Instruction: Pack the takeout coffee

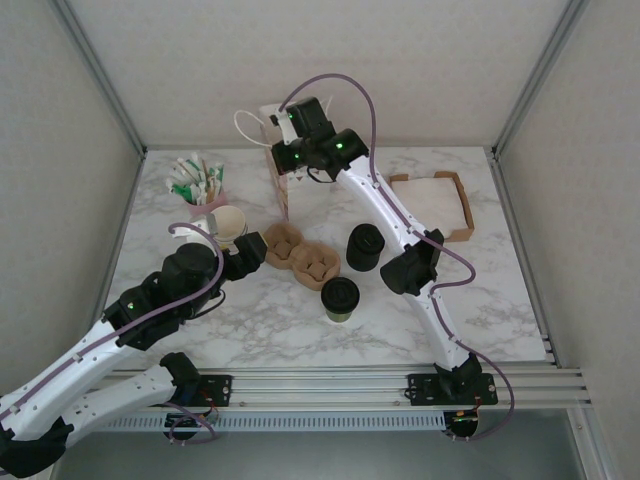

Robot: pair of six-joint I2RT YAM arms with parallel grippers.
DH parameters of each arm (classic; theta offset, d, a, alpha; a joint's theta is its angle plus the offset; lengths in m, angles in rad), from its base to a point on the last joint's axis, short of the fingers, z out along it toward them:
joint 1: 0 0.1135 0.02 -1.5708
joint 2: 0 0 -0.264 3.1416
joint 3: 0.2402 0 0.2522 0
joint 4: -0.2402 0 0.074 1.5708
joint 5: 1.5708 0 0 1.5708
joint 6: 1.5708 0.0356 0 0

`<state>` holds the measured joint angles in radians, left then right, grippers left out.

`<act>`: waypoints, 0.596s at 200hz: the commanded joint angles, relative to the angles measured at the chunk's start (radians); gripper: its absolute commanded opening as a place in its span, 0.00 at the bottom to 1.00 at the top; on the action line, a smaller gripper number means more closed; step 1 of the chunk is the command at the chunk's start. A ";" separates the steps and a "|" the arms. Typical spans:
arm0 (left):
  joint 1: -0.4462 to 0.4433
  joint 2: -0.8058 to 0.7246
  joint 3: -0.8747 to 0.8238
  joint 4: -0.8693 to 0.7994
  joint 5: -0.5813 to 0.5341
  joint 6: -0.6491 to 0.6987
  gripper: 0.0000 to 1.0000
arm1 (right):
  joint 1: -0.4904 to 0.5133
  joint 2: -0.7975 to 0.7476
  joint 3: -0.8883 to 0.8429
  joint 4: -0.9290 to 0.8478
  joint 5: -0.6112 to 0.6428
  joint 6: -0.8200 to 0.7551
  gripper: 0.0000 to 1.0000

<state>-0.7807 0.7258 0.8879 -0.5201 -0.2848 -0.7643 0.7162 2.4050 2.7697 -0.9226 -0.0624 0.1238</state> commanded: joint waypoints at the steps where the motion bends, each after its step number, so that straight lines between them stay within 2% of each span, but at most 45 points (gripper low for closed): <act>1: 0.010 -0.011 0.008 0.009 -0.001 0.019 0.97 | 0.007 -0.053 0.044 0.032 0.070 -0.039 0.00; 65: 0.009 -0.014 0.016 0.030 0.004 0.026 0.97 | 0.007 -0.198 0.046 0.051 0.170 -0.093 0.00; 119: 0.009 -0.004 0.034 0.060 0.025 0.039 0.96 | 0.008 -0.358 0.028 -0.052 0.212 -0.112 0.00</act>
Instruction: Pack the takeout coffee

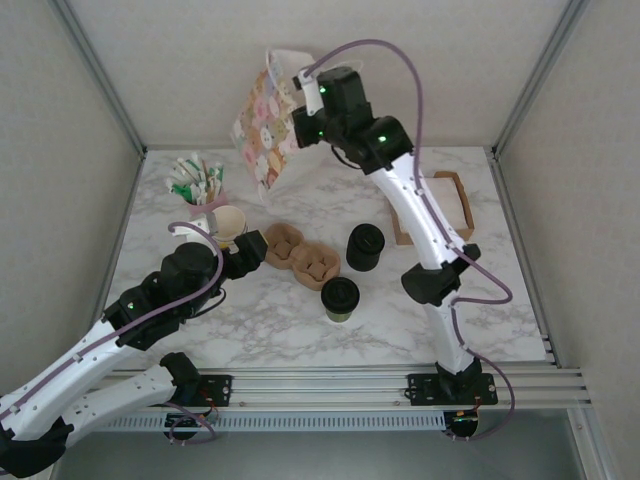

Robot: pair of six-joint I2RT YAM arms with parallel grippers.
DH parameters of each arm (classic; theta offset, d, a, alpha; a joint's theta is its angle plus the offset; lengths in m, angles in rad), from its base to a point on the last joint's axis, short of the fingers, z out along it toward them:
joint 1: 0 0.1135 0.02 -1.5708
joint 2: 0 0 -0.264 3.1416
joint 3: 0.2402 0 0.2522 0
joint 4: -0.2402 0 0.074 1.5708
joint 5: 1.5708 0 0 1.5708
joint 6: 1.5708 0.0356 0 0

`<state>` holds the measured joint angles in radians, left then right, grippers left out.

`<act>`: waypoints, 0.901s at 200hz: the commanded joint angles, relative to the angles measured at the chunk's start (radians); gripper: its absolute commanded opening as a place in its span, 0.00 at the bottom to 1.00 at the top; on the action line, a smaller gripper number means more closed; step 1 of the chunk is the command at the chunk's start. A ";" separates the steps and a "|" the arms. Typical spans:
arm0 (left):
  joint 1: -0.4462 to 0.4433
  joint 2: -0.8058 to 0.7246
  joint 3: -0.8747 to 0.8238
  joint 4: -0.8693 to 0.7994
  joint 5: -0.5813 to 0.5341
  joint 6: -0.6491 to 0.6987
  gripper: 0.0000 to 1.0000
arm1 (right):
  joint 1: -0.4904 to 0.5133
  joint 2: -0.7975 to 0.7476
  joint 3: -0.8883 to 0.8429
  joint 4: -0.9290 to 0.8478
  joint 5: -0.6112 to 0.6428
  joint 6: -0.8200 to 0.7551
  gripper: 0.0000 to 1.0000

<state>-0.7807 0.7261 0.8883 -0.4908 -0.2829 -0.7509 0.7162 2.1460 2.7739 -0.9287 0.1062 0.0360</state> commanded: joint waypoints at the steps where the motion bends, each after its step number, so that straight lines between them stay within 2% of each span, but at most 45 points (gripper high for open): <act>1: 0.009 -0.005 0.034 0.031 0.023 0.025 0.96 | 0.008 -0.102 0.022 -0.048 0.045 -0.024 0.00; 71: 0.009 0.034 0.063 0.096 0.104 0.052 0.96 | 0.009 -0.460 -0.231 -0.261 0.188 -0.006 0.00; 125: 0.009 0.044 0.043 0.146 0.152 0.041 0.95 | 0.013 -0.766 -0.507 -0.417 0.283 0.082 0.00; 180: 0.006 0.055 0.018 0.178 0.179 0.025 0.94 | 0.014 -0.980 -0.790 -0.524 0.359 0.185 0.00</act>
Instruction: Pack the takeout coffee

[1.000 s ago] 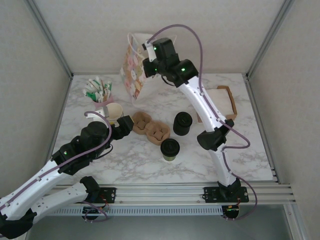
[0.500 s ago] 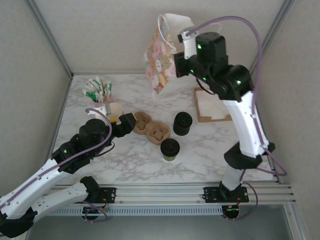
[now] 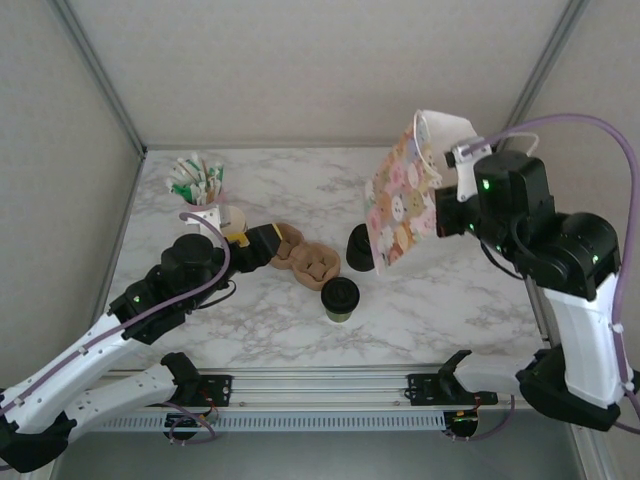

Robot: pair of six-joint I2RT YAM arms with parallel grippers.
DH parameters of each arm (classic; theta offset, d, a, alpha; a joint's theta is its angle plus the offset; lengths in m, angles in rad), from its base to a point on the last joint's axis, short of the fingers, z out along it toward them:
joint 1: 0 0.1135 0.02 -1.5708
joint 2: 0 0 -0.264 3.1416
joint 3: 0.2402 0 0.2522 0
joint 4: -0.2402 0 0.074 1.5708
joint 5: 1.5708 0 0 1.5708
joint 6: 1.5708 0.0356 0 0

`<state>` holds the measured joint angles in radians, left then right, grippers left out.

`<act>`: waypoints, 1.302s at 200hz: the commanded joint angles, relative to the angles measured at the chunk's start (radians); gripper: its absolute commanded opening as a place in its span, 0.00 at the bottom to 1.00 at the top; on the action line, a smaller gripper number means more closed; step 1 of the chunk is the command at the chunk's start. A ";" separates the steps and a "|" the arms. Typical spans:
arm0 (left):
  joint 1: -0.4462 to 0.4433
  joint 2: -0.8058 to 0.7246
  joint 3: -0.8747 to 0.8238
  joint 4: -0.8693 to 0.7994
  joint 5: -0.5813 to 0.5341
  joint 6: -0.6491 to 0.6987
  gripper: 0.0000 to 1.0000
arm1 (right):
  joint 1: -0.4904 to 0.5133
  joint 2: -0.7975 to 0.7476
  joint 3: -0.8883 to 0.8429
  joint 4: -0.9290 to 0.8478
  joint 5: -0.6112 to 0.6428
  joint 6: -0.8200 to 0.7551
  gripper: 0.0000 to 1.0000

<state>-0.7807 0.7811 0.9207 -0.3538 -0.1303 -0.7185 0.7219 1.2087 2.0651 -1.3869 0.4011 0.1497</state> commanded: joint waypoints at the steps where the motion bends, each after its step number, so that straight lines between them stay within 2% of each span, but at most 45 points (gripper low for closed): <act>1: 0.007 0.000 -0.015 0.042 0.027 -0.007 0.94 | 0.007 -0.046 -0.084 -0.068 0.065 0.074 0.00; 42: 0.005 0.009 -0.029 0.055 0.038 -0.015 0.94 | 0.007 -0.139 -0.241 -0.119 0.054 0.131 0.00; 95: 0.001 0.042 -0.035 0.072 0.049 -0.016 0.94 | 0.008 -0.208 -0.451 -0.095 -0.058 0.154 0.00; 149: -0.002 0.064 -0.044 0.087 0.051 -0.019 0.94 | 0.008 -0.268 -0.611 0.053 -0.128 0.107 0.00; 206: -0.004 0.085 -0.048 0.098 0.049 -0.022 0.94 | 0.016 -0.307 -0.719 0.217 -0.202 0.045 0.00; 260: -0.005 0.098 -0.052 0.104 0.049 -0.023 0.94 | 0.020 -0.315 -0.748 0.262 -0.253 0.013 0.00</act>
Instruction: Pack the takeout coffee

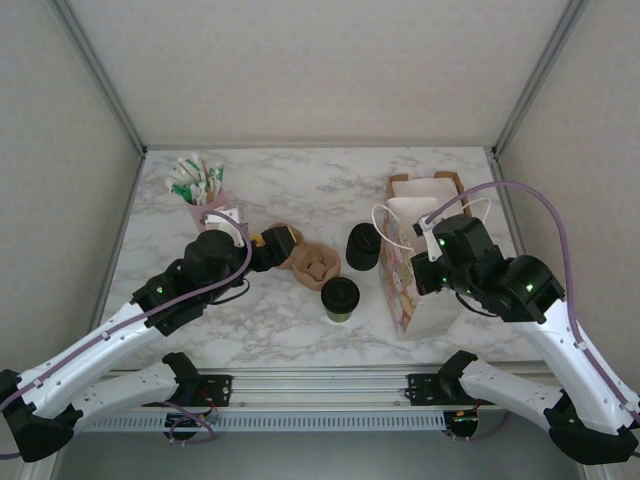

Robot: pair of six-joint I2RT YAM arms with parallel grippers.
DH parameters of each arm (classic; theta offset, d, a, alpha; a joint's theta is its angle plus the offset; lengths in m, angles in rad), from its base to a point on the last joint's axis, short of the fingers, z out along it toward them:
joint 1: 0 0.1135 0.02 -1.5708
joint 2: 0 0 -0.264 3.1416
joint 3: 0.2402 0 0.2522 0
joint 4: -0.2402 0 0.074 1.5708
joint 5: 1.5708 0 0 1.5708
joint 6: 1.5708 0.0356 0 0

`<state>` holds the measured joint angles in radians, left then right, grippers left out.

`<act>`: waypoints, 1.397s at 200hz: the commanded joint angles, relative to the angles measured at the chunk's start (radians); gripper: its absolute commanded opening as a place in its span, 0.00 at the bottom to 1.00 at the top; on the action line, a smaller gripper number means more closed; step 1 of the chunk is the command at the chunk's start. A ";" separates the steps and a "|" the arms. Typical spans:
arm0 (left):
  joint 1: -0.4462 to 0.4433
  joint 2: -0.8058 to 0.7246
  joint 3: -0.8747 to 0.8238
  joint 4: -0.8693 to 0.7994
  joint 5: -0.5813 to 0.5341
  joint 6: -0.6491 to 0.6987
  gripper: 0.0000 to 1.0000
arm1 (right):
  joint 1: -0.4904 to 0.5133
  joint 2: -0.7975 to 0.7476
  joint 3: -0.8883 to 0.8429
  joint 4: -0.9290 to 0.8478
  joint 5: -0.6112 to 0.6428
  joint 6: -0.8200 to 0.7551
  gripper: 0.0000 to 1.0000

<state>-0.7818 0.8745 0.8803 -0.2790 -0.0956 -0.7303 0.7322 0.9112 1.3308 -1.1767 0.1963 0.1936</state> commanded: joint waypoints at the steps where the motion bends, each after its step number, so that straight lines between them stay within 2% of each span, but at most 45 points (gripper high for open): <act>1: -0.004 0.004 -0.012 0.029 0.014 -0.012 0.94 | 0.010 -0.018 -0.013 0.052 -0.050 -0.031 0.00; 85: -0.004 0.033 -0.010 0.044 0.022 -0.012 0.94 | 0.085 -0.035 -0.047 0.044 -0.126 -0.047 0.00; 152: -0.004 0.041 -0.011 0.044 0.020 -0.013 0.94 | 0.103 -0.042 -0.139 0.160 -0.008 -0.076 0.00; 279: -0.005 0.076 -0.005 0.056 0.022 0.001 0.94 | 0.098 0.077 -0.142 0.325 0.014 -0.141 0.00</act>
<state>-0.7818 0.9455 0.8764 -0.2497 -0.0879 -0.7334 0.8253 0.9539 1.1954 -0.9131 0.1852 0.0845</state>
